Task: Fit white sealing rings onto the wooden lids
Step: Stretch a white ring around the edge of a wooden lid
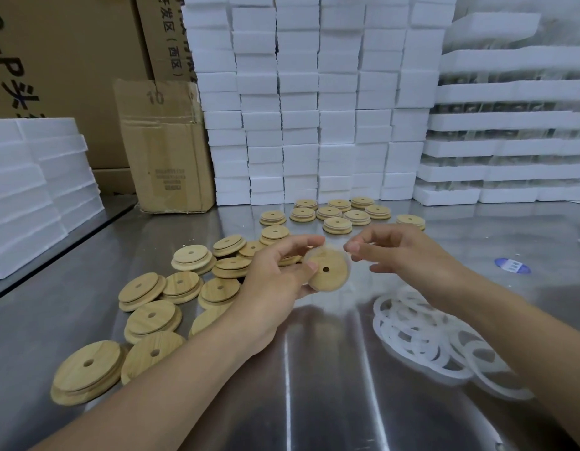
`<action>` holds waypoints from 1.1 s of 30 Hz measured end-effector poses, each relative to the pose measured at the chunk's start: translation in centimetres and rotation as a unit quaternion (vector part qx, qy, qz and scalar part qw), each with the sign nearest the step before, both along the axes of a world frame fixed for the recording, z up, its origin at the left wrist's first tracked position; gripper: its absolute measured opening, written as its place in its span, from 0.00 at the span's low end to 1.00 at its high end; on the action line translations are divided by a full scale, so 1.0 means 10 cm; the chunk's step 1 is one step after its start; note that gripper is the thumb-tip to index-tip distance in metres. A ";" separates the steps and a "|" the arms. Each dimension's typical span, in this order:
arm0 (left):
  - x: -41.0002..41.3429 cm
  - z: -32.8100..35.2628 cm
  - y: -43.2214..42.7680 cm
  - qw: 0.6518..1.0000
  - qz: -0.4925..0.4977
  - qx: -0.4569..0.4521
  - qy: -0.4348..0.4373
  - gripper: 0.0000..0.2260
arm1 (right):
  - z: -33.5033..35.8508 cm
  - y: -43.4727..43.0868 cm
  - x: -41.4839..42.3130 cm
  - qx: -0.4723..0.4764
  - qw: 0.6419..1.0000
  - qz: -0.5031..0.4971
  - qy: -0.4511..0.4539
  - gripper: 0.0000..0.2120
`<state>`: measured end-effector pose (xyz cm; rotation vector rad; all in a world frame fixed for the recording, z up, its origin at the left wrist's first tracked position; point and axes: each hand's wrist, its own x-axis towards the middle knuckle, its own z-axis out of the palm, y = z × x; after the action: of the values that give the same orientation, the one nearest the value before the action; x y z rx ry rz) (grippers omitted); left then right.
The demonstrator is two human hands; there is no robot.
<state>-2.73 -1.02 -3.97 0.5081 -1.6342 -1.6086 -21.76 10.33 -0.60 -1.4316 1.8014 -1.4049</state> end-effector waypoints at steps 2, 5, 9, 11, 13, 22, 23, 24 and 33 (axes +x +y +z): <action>0.02 -0.01 0.00 1.000 -0.001 0.000 -0.005 0.16 | 0.00 0.00 -0.01 -0.005 1.000 -0.011 -0.016 0.08; 0.02 -0.01 0.01 1.000 -0.001 -0.011 -0.010 0.15 | -0.01 0.00 0.02 -0.014 1.000 -0.005 0.001 0.03; 0.00 -0.03 0.05 0.998 -0.001 -0.054 -0.021 0.14 | -0.04 -0.02 0.13 -0.044 0.998 0.039 0.021 0.05; 0.00 -0.05 0.06 0.996 0.001 -0.082 -0.023 0.14 | -0.07 -0.03 0.18 -0.063 0.995 0.049 0.052 0.05; 0.00 -0.05 0.06 0.994 0.004 -0.102 -0.025 0.15 | -0.08 -0.04 0.22 -0.068 0.994 0.039 0.072 0.03; -0.02 -0.07 0.01 0.992 0.018 -0.117 -0.033 0.18 | -0.10 -0.07 0.20 -0.005 0.999 0.004 -0.053 0.04; -0.02 -0.07 0.00 0.993 0.019 -0.108 -0.032 0.18 | -0.10 -0.06 0.18 0.010 0.998 0.000 -0.060 0.05; -0.02 -0.07 0.00 0.995 0.021 -0.093 -0.028 0.17 | -0.10 -0.06 0.16 0.026 0.998 0.000 -0.058 0.07; 0.00 -0.03 -0.05 0.992 -0.002 0.110 0.055 0.14 | -0.03 -0.03 0.12 0.027 0.993 0.063 -0.100 0.12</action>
<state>-2.71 -1.54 -4.25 0.5191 -1.3860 -1.7992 -20.55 10.06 -0.89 -1.3030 1.5838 -1.3728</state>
